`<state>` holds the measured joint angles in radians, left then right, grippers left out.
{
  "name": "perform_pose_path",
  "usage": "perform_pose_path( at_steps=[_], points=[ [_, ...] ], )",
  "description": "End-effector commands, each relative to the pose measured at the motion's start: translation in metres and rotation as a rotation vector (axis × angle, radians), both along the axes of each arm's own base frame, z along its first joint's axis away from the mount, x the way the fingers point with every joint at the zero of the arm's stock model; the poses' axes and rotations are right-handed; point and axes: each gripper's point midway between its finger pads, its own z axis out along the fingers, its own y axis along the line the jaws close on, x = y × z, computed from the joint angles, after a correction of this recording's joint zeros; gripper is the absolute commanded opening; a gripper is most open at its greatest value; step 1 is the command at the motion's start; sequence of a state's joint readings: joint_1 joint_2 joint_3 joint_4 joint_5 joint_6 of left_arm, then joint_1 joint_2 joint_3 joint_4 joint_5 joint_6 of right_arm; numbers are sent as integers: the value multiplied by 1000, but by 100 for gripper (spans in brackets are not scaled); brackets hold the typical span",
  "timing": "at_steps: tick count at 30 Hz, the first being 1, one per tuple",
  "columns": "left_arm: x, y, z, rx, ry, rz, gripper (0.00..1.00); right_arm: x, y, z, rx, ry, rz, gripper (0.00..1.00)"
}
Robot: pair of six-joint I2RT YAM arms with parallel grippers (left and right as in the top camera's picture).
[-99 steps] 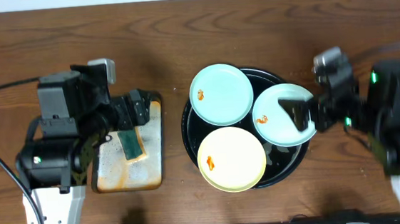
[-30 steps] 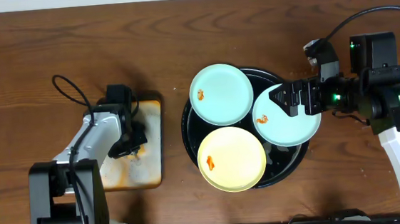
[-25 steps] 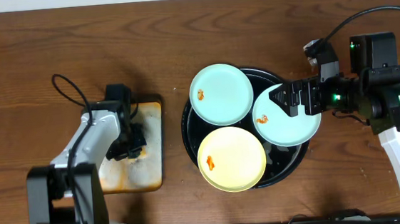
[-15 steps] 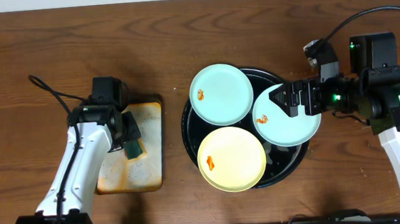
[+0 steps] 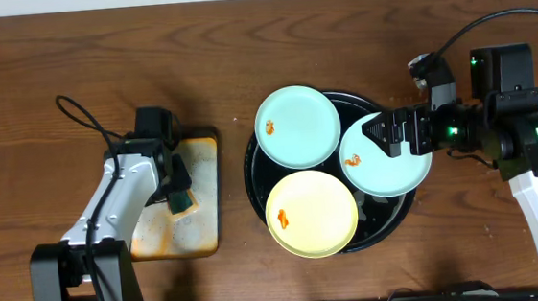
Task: Clean dirty plates on tray and stack at the side
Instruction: 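Grasp the green-orange sponge with the left gripper and lift it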
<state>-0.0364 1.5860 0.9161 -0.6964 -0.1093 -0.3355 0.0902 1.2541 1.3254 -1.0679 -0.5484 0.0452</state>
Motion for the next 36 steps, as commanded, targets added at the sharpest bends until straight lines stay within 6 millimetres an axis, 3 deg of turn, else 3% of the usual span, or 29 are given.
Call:
perform_pose_path(
  at_steps=[1,8,14,16,17,23,28,31,36],
  points=[
    [3,2,0,14,-11,-7,57,-1,3,4,6,1,2,99],
    [6,-4,-14,-23,-51,-13,32,-1,3,3,6,5,2,99],
    [3,-4,-24,-21,-56,-30,29,-2,3,3,5,11,2,99],
    [3,-4,-24,-21,-58,-31,19,-2,3,3,5,11,2,99],
    [3,-4,-24,-21,-59,-31,9,-2,3,3,5,10,2,99],
    [7,-7,-19,-27,-64,-82,7,-2,3,3,5,11,2,99],
    [21,-22,4,-73,-130,-232,7,-1,3,3,5,7,2,99],
    [26,-38,25,-69,-191,-443,8,-2,3,3,5,8,2,99],
    [30,-48,39,-49,-241,-531,14,-1,3,3,5,6,2,99]
  ],
)
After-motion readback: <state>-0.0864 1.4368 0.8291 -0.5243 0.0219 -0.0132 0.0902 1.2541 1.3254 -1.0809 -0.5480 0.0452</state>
